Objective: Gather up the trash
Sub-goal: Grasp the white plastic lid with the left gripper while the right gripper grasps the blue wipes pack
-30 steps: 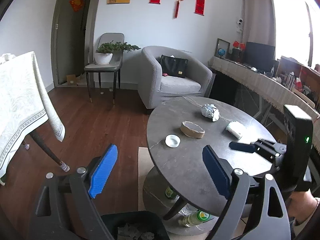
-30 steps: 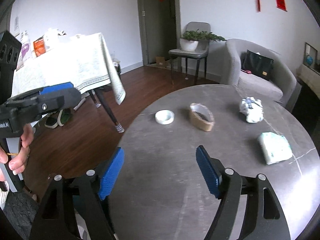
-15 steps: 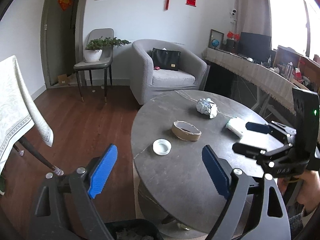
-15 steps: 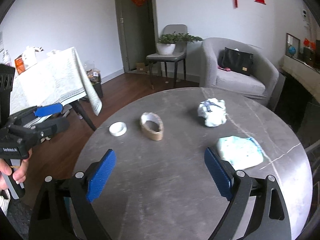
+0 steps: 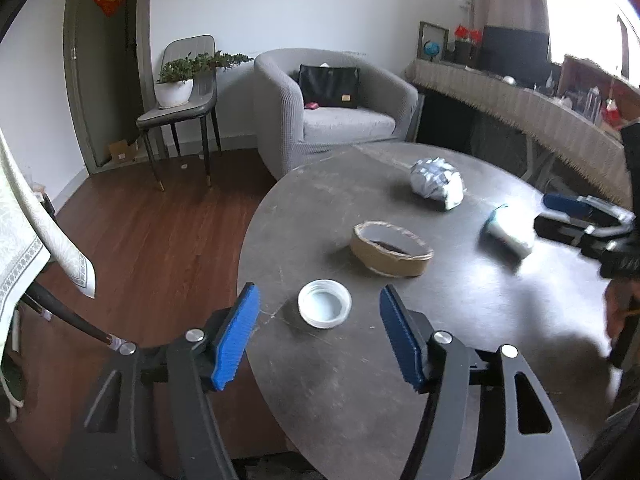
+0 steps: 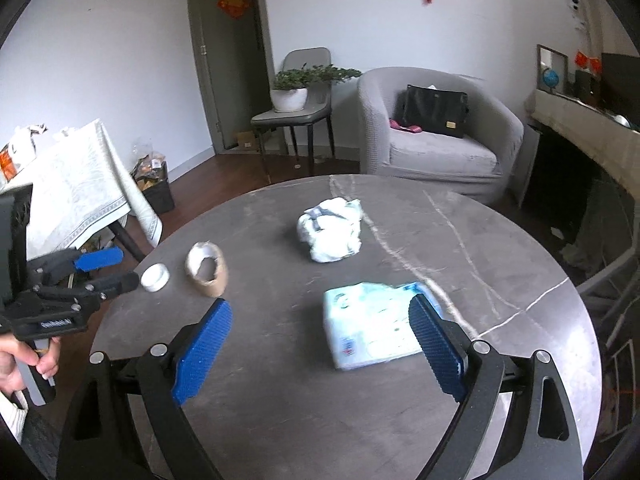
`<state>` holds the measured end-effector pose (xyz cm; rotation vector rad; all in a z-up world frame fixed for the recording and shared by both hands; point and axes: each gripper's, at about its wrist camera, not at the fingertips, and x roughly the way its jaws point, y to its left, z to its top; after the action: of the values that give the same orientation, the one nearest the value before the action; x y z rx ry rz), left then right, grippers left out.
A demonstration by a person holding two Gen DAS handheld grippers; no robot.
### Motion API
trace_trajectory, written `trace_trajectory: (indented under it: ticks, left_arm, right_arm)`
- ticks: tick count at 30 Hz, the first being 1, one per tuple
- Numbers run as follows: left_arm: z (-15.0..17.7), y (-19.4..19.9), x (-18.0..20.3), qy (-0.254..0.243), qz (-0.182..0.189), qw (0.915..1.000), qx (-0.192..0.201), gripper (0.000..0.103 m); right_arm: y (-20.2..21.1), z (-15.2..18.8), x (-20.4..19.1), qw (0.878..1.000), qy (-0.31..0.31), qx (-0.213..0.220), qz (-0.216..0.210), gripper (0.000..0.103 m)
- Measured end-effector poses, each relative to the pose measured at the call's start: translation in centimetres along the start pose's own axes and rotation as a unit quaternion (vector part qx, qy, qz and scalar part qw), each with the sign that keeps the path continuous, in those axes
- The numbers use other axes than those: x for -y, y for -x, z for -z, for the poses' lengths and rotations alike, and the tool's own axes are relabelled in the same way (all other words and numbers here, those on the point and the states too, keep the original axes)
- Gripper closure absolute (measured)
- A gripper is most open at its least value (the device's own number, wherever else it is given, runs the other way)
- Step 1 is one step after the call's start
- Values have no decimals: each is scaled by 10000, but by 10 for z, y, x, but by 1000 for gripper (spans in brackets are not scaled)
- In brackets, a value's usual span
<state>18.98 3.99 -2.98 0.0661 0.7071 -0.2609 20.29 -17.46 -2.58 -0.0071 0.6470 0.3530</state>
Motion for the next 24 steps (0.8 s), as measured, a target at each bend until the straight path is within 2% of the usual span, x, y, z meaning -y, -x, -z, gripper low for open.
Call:
trace_trajectory:
  ticks: [9,12,15,24]
  left_arm:
    - [0,-26,1,-164,-10,9997,-202,50]
    - [0,-26,-1,-167,3,9997,-191,60]
    - [0,-26,-4,-177,-16,9997,-182,69]
    - [0,-19,-9,-30,80,9999,-127,70]
  right_arm:
    - [-20,-1,18,9993,-119,-341,-97,10]
    - [-31,-2,22,9979,-156,-615,-113,9]
    - [-38,-4,23,9973,-152,-713,-44,9]
    - [-42,-8,20,9954,74,-815,499,9]
